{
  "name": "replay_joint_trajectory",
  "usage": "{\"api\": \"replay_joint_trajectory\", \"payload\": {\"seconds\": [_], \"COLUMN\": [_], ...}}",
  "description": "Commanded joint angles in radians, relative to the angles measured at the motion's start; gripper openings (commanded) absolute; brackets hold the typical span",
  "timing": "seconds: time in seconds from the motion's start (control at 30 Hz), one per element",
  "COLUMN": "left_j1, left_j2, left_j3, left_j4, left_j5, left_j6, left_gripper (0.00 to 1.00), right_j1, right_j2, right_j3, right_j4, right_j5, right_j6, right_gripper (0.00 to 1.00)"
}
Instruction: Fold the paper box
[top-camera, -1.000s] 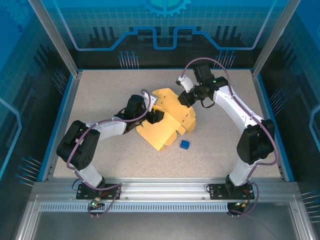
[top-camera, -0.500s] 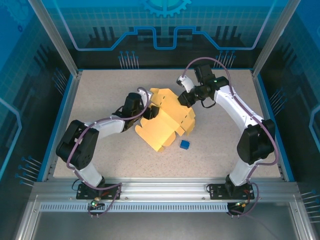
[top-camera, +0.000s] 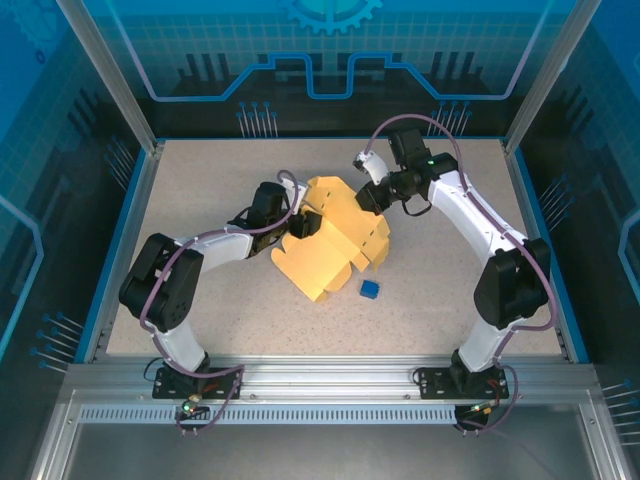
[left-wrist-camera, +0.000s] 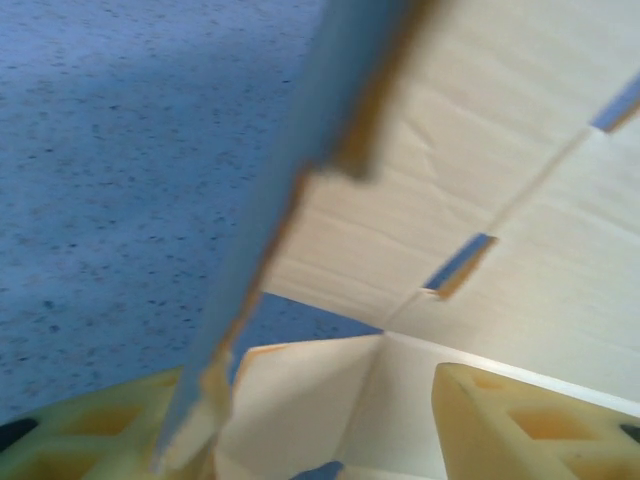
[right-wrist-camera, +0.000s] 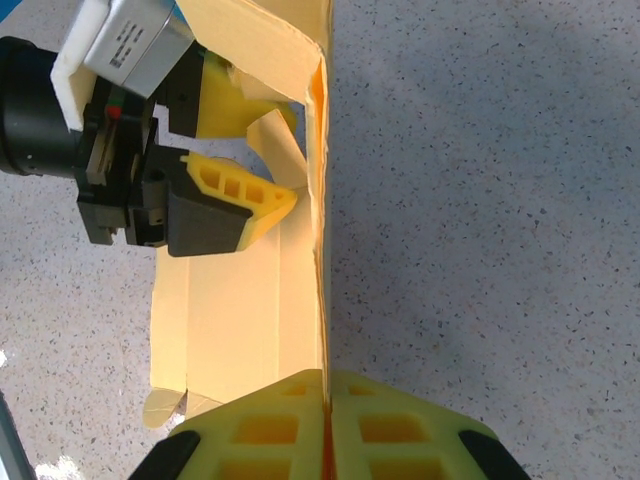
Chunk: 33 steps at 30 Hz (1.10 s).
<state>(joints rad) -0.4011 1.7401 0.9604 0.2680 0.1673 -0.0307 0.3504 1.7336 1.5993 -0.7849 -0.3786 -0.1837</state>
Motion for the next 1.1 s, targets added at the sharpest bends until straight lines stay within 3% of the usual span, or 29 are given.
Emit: {"api": "replay_joint_trajectory", "payload": {"seconds": [0.0,0.3,0.77,0.93,1.03,1.07], "left_j1": [0.002,-0.001,-0.011,-0.011,-0.017,-0.016], "left_j2": [-0.035,-0.062,-0.06,-0.13,-0.183,-0.196], "left_j3": [-0.036,-0.129,-0.19,-0.239,-0.252,-0.254], "left_j4": [0.049,0.218,0.331,0.333,0.274,0.257], "left_j5": [0.119,0.236,0.301,0.167,-0.098,-0.134], "left_j6": [-0.029,-0.084,-0.07,-0.013,-0.02,-0.01], "left_gripper": [0.57,0.54,0.57,0.6,0.61,0.62], "right_j1": [-0.016,-0.028,-0.042,-0.047,-0.05,-0.049], "right_j2": [0.012,0.011,0.014,0.014,0.012,0.012], "right_j3": [0.014,0.005,0.001,0.0,-0.002,-0.003], "right_j4": [0.007,0.017,0.03,0.026,0.027,0.027], "right_j5": [-0.023,-0.017,-0.04,-0.036,-0.034,-0.034], "right_j6": [0.021,0.037,0.059,0.058,0.058,0.058], "right_gripper": [0.09,0.09,0.09,0.09,0.09,0.09]}}
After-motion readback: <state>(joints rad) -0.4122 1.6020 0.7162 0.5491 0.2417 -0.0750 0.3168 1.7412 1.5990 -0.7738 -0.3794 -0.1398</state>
